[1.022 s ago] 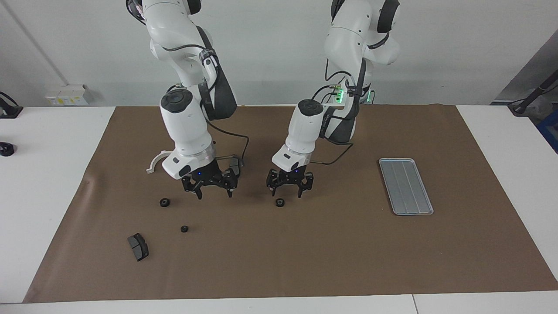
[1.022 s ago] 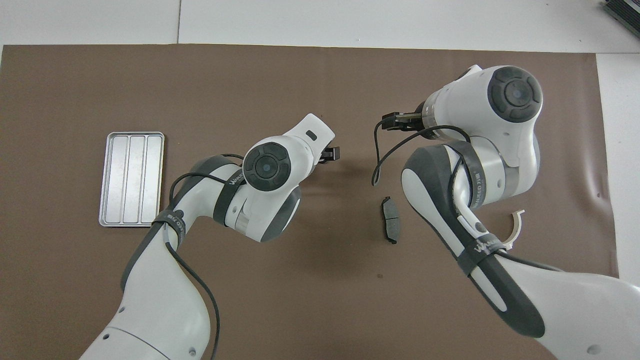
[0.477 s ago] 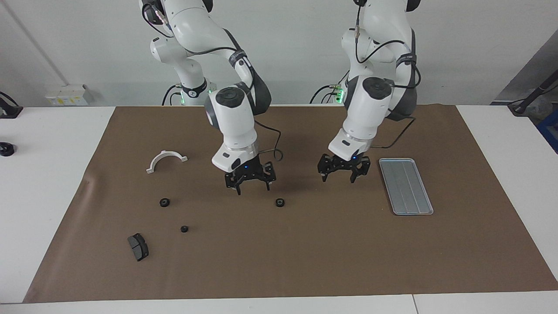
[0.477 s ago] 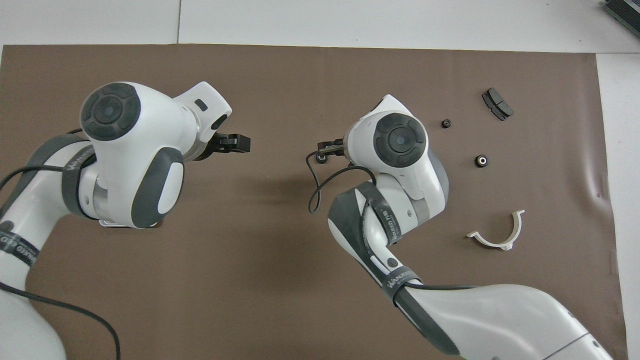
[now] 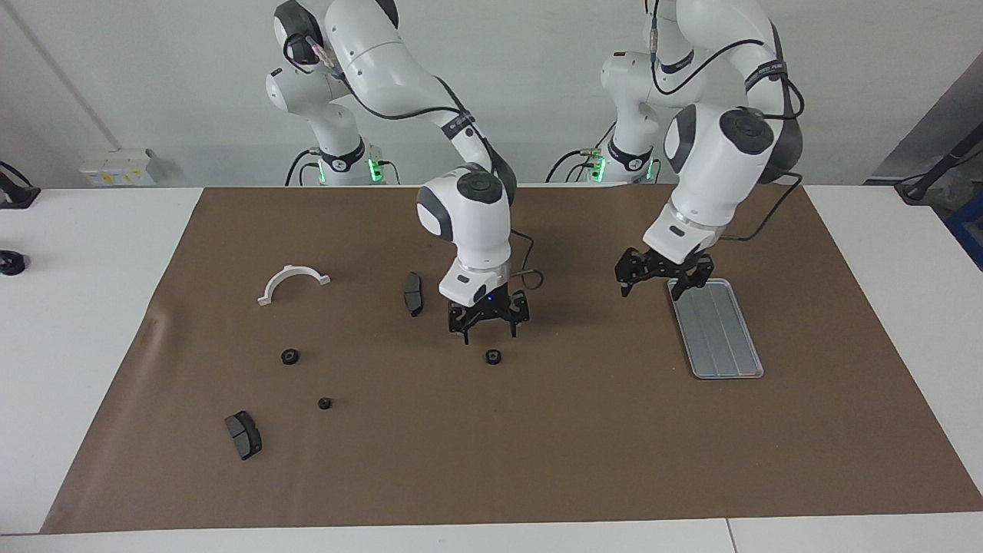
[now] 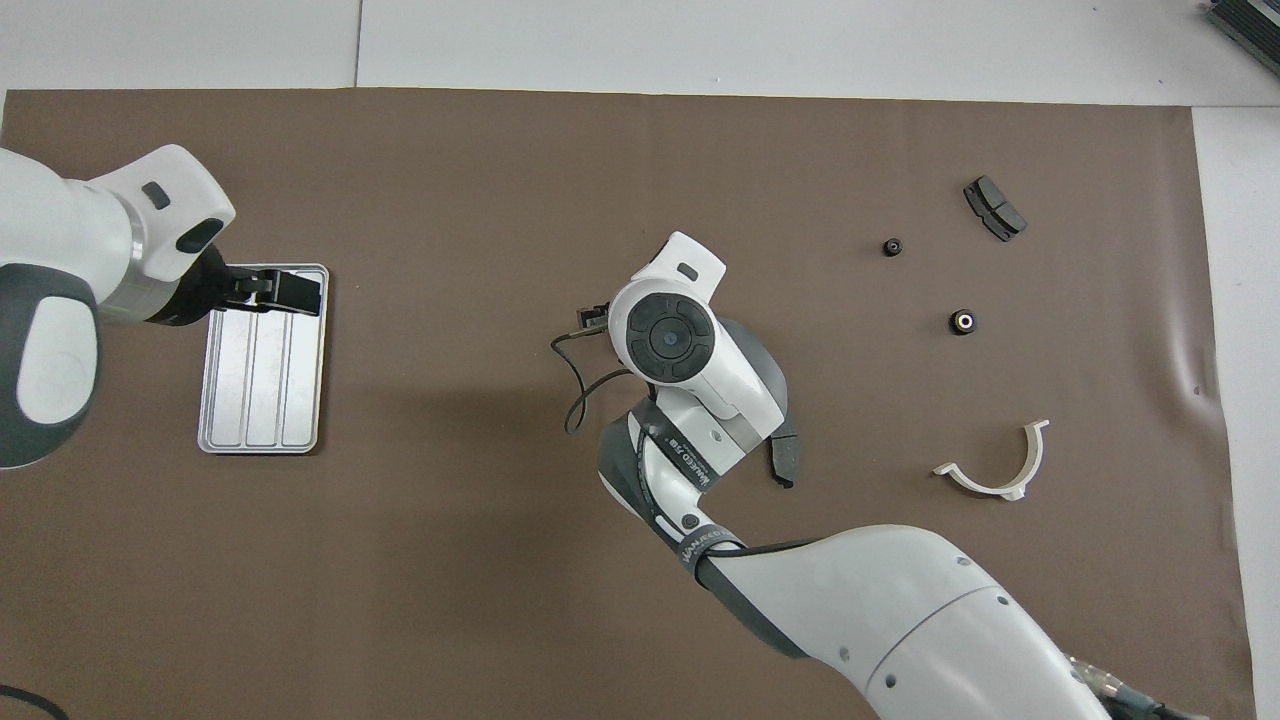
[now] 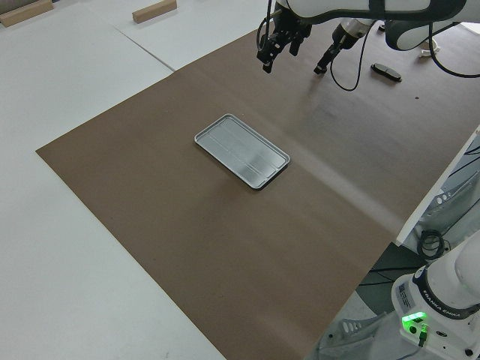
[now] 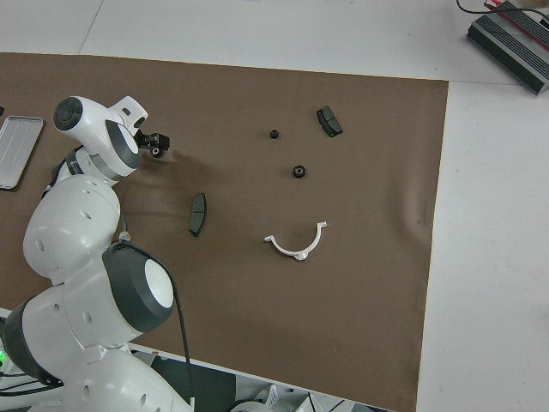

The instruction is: Place bearing gear from tray to pile

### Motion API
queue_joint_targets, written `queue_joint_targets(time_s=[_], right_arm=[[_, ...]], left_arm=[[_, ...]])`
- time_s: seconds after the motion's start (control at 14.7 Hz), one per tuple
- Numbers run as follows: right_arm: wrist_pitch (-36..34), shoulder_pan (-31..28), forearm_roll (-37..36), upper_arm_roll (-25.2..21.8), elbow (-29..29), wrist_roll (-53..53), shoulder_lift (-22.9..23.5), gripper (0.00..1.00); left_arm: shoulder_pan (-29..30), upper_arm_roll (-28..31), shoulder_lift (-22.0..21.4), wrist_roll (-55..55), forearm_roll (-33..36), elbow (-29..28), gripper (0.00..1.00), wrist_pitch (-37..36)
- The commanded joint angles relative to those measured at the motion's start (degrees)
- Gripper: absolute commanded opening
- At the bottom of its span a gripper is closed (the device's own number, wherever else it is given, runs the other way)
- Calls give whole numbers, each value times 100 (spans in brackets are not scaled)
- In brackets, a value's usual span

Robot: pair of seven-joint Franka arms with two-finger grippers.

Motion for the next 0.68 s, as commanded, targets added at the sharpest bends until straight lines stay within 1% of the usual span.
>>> queue_joint_targets(time_s=[0.0, 0.07, 0.14, 0.34, 0.48, 0.61], right_arm=[[81, -54, -208, 32, 147, 58, 113, 84], [81, -54, -208, 32, 130, 67, 104, 73], [12, -54, -208, 32, 112, 58, 86, 70], [-252, -19, -199, 40, 94, 58, 60, 70], [-261, -45, -199, 40, 103, 49, 51, 70], [-384, -28, -191, 40, 103, 49, 51, 70]], left_arm=[[444, -60, -278, 420, 28, -8, 100, -422], [585, -60, -296, 455, 124, 106, 100, -537], [656, -60, -287, 464, 247, 264, 100, -677], [806, -60, -217, 473, 319, 756, 100, -1029], [824, -60, -173, 473, 319, 1020, 100, -1213], [824, -60, -86, 473, 319, 1362, 100, -1582]])
